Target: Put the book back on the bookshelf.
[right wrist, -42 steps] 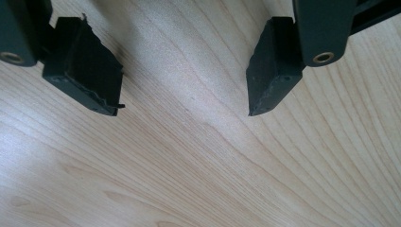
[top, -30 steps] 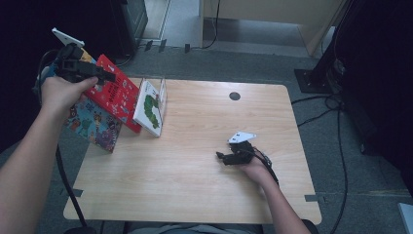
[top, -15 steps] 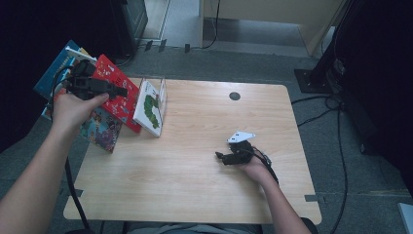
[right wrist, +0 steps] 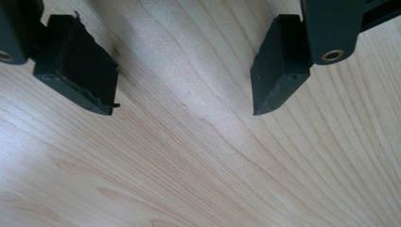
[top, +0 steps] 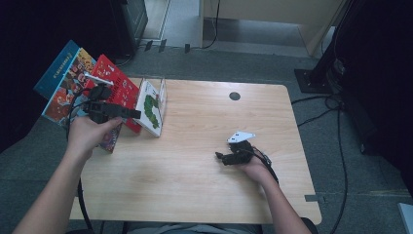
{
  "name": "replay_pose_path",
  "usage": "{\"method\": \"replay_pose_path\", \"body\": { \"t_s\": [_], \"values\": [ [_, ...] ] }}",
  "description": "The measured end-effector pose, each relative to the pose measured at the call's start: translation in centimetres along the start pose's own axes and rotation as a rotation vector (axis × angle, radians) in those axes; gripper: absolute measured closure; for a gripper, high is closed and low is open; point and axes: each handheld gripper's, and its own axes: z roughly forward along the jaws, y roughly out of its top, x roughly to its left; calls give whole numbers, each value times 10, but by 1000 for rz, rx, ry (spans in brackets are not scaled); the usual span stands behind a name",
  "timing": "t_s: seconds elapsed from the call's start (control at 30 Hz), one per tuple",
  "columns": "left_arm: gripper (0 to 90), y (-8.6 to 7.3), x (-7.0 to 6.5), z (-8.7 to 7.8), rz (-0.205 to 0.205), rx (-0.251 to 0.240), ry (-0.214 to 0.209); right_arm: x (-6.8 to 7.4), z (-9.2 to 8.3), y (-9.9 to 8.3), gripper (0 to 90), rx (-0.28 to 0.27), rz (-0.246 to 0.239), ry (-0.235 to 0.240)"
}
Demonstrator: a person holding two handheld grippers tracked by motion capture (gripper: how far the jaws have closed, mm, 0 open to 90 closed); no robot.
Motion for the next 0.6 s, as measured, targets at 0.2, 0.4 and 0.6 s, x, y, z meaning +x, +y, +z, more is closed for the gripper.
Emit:
{"method": "replay_pose_path", "body": {
  "t_s": [0.2,0.4,0.6],
  "values": [
    [395,-21,-4,25,33,20,7,0,0,0,235,2,0,1],
    [396,-42,-9,56,70,43,10,0,0,0,234,2,2,2],
    [395,-59,-12,88,74,80,-29,0,0,0,235,2,0,1]
  ]
}}
